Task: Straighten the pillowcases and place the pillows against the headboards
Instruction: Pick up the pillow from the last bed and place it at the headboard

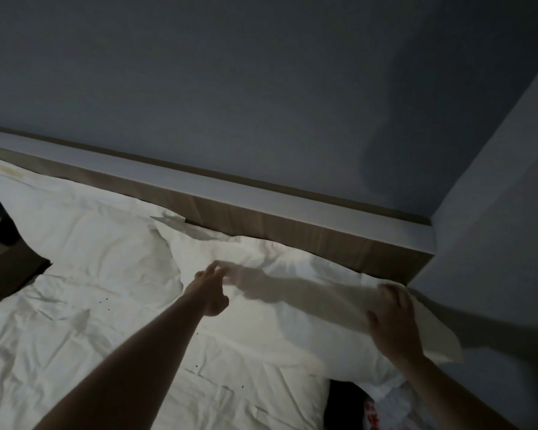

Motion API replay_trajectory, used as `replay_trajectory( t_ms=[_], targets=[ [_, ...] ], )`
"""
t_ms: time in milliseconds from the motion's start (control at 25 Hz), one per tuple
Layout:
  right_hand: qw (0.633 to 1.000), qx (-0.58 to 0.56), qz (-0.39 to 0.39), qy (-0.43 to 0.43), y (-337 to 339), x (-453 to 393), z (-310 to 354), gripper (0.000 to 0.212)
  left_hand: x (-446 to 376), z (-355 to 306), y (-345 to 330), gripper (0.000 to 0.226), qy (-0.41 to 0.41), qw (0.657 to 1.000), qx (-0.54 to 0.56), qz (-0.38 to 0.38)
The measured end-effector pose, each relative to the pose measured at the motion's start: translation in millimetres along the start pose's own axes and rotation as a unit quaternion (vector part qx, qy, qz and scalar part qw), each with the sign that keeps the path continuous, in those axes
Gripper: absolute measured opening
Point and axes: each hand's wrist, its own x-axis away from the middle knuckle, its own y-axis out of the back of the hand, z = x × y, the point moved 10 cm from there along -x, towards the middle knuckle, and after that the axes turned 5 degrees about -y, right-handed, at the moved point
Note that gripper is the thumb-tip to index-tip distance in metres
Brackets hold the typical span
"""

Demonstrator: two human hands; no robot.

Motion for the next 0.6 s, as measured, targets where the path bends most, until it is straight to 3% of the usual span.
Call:
replay_trajectory(
  t_ms=[120,240,360,600],
  targets=[
    [0.999,-0.001,0.026,0.036,-17.3,17.1,13.9,0.06,30.5,-1.7,-9.2,0.08,0.003,1.0,0.011,0.012],
    [0.989,-0.042,0.14,-0.006,-42.2,29.1,16.8,0.063,72.3,-0.4,-20.6,0.076,0.007,1.0,0.027,0.01],
    [0.984,-0.006,0.179,-0.007,-51.6,42.2,28.2,0.075,114.5,11.8,-38.0,0.072,0.021,0.999,0.029,0.03],
    [0.996,0.05,0.059,-0.05,-27.7,42.3,8.7,0.069,151.4,15.5,-70.9,0.067,0.035,0.997,0.061,0.036]
  ],
)
